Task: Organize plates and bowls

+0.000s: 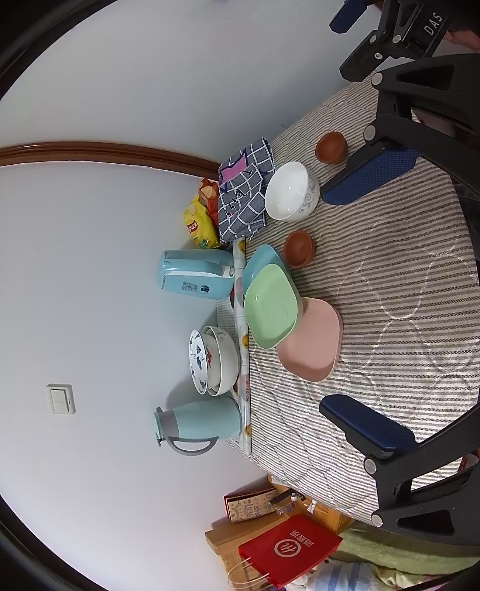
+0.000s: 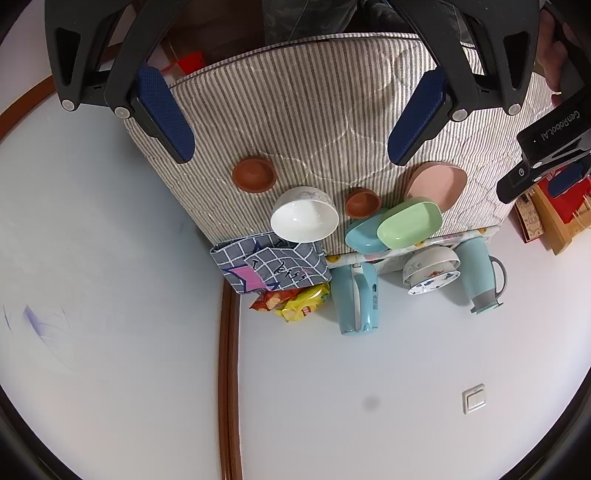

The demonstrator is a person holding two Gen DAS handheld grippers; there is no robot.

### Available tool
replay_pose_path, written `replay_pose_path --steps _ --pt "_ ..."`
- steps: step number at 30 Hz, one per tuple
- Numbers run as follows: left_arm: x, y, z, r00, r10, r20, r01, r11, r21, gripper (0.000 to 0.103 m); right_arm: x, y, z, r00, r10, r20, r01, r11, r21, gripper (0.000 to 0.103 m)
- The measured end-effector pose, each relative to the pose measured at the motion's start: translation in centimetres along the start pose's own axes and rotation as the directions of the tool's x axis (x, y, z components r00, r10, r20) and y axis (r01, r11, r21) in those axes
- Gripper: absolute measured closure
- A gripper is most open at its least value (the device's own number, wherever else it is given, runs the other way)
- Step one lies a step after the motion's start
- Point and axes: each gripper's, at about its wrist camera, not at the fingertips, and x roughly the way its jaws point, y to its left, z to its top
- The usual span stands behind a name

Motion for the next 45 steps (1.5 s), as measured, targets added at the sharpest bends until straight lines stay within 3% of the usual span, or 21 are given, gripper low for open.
replay_pose_path --steps 45 --pt "1.2 1.5 1.5 1.0 -0.003 -0.012 0.003 1.0 -0.012 0.0 0.7 1.0 0.7 1.0 0.008 -0.01 -0.008 1.0 0.02 0.0"
